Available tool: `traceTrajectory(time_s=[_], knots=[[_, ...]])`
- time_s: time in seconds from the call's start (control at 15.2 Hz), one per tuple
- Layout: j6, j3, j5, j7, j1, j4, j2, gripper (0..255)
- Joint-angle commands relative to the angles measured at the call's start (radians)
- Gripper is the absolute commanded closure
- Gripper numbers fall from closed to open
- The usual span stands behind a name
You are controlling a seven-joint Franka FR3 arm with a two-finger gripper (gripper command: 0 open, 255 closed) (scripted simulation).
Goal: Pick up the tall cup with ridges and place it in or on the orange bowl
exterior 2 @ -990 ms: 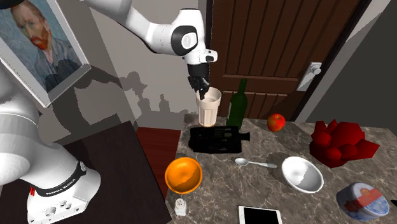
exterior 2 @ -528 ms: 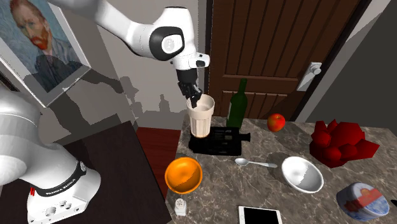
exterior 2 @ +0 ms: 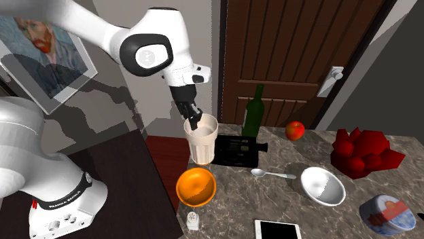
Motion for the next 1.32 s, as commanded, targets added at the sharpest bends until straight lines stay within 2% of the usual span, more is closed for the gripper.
traceTrajectory(time_s=[0.0, 0.26, 1.25], knots=[[-0.018, -0.030, -0.004, -0.047, -0.016, -0.055, -0.080, 255], [-0.055, -0.078, -0.022, -0.115, -0.046, -0.144, -0.216, 255], [0.219, -0.067, -0.093, -0.042, -0.084, -0.223, -0.018, 255]])
